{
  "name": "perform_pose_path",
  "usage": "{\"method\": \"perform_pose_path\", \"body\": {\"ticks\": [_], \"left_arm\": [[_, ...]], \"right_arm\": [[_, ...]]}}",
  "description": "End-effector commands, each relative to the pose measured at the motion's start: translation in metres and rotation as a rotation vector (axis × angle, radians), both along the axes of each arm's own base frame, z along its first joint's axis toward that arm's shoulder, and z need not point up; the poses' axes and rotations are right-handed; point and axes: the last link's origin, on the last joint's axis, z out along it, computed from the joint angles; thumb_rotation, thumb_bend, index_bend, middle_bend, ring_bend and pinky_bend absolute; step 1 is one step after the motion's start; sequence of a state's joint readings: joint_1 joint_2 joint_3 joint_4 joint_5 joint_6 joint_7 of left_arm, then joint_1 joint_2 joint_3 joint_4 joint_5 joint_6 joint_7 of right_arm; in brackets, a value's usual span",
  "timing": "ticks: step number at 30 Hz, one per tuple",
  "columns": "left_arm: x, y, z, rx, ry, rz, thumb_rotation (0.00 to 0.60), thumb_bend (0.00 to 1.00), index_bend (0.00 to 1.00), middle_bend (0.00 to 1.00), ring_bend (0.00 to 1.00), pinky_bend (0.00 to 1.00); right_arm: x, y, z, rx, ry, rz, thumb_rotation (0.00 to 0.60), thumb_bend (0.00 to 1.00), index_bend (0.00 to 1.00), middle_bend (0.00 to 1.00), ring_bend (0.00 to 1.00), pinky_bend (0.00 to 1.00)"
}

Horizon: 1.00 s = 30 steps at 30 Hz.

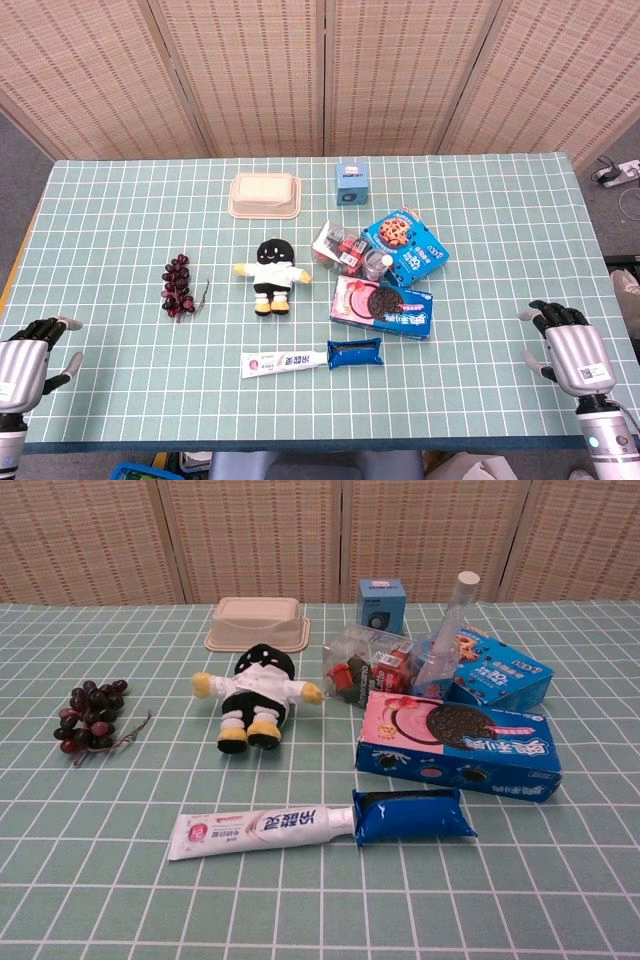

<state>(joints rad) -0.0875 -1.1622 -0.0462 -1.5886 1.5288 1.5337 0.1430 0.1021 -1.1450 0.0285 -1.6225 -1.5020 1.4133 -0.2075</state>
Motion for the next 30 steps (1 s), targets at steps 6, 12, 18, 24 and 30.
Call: {"method": "perform_pose_path", "body": {"ticks": [6, 12, 18, 24, 30], "left_arm": [[-0.001, 0.001, 0.001, -0.011, -0.012, 0.014, 0.6, 0.32, 0.46, 0.39, 0.36, 0.53], [-0.003, 0.0, 0.009, 0.005, -0.036, 0.024, 0.6, 0.32, 0.47, 0.39, 0.36, 0.53], [-0.003, 0.0, 0.012, 0.004, -0.046, 0.019, 0.6, 0.32, 0.47, 0.39, 0.36, 0.53], [-0.003, 0.0, 0.015, 0.012, -0.058, 0.025, 0.6, 0.32, 0.47, 0.39, 0.36, 0.53], [-0.006, 0.002, 0.016, 0.007, -0.057, 0.035, 0.6, 0.32, 0.47, 0.39, 0.36, 0.53]], "right_arm": [[-0.001, -0.006, -0.003, 0.011, -0.007, -0.004, 0.6, 0.2, 0.33, 0.28, 0.28, 0.6], [0.007, -0.015, -0.011, -0.007, -0.064, 0.033, 0.6, 0.2, 0.33, 0.46, 0.61, 0.88], [0.03, -0.036, -0.023, -0.005, -0.07, 0.077, 0.6, 0.21, 0.25, 0.77, 0.86, 1.0], [0.063, -0.056, -0.038, 0.005, -0.055, 0.123, 0.6, 0.44, 0.22, 0.98, 1.0, 1.0], [0.091, -0.077, -0.064, 0.012, -0.052, 0.133, 0.6, 0.72, 0.2, 1.0, 1.0, 1.0]]}}
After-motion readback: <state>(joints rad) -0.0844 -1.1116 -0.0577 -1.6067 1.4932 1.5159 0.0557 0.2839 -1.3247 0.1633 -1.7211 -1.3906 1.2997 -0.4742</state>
